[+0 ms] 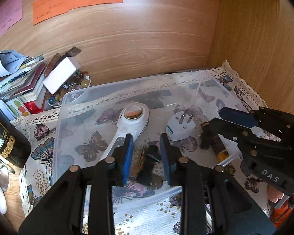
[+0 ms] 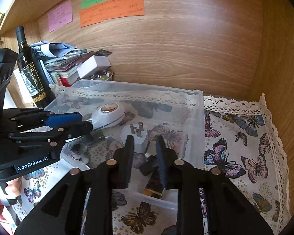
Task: Organize rigid objects
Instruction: 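Release both black pieces into the clear box, then grasp the silver metal tube with the left tool while the right tool grasps a black cone-shaped piece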
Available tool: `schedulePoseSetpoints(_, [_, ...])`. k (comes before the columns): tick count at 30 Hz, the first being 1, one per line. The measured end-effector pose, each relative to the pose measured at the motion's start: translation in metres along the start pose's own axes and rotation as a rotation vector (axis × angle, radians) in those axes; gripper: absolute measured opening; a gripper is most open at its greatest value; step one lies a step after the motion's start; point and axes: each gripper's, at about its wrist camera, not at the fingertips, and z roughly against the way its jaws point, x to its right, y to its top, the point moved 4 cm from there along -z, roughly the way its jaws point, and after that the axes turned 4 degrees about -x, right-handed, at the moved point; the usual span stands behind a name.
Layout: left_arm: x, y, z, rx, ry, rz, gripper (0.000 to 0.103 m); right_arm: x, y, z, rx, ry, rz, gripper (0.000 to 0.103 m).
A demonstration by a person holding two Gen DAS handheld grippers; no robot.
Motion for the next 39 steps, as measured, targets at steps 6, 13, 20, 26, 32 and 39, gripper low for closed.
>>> schedulePoseSetpoints(6, [0.0,-0.003,0.027,0.054,0.0,0.003,0.05,-0.008,0.002,0.018,0.029,0.008,0.02,0.027])
schedulePoseSetpoints(13, [0.0,-0.018,0.056,0.095,0.004,-0.006,0.061,-0.022,-0.01,0.044,0.056,0.008,0.053,0.035])
schedulePoseSetpoints(20, [-0.003,-0.043,0.064,0.074,0.002,0.002,0.064,-0.035,-0.031,0.044,0.026,0.01,0.067,0.039])
schedulePoseSetpoints(26, [-0.009,-0.068,0.061,0.031,0.01,0.014,0.064,-0.046,-0.045,0.038,-0.02,0.009,0.085,0.041])
schedulePoseSetpoints(32, [-0.018,-0.089,0.052,-0.024,0.004,0.049,0.064,-0.044,-0.056,0.01,-0.124,0.037,0.059,0.041])
schedulePoseSetpoints(39, [-0.015,-0.102,0.043,-0.074,-0.022,0.045,0.064,-0.043,-0.062,-0.014,-0.217,0.089,0.03,0.041])
